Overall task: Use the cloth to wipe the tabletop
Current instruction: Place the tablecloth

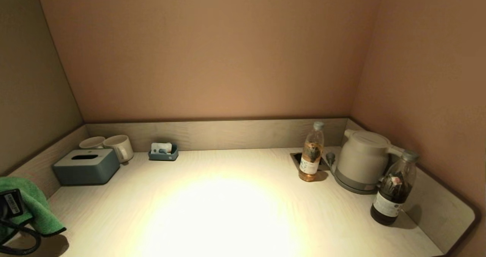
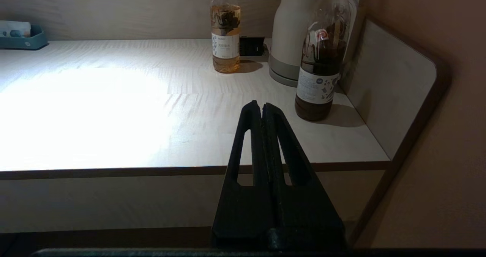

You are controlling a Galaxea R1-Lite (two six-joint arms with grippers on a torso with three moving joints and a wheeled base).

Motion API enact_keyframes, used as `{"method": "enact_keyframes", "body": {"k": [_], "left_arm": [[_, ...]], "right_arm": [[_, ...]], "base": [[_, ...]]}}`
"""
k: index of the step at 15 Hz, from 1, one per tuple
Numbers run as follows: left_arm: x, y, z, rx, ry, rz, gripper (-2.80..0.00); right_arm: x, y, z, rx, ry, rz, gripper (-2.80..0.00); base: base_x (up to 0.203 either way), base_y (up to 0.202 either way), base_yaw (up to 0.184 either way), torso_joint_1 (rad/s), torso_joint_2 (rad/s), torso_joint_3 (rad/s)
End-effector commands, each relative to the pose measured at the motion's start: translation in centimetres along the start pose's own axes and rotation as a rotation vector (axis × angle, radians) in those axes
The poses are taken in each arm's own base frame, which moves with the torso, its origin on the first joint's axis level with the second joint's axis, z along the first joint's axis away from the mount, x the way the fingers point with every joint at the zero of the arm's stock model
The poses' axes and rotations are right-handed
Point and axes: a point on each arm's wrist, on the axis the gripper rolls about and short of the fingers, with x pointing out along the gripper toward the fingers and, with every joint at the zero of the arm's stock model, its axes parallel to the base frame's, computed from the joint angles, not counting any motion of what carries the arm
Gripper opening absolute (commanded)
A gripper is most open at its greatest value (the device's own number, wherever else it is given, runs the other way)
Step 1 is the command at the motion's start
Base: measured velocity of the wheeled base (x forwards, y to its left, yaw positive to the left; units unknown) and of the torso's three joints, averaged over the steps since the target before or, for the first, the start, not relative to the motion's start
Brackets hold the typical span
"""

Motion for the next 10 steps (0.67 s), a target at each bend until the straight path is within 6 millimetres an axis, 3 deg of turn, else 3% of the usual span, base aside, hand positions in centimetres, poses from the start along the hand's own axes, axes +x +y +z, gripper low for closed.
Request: {"method": "enact_keyframes", "body": {"k": [1,10], "left_arm": [[2.9,0.5,-2.5,0.018,0.135,0.074,-2.8],[7.2,-0.1,-4.6,-0.016,0.197,0.116,-2.8]], "right_arm": [[0.0,0.0,0.0,0.0,0.001,0.001,-2.8],[0.0,0.0,0.0,0.0,0.001,0.001,-2.8]], "base": [[0.0,0.0,0.0,0.0,0.0,0.0],[0.0,0.0,0.0,0.0,0.0,0.0]]}}
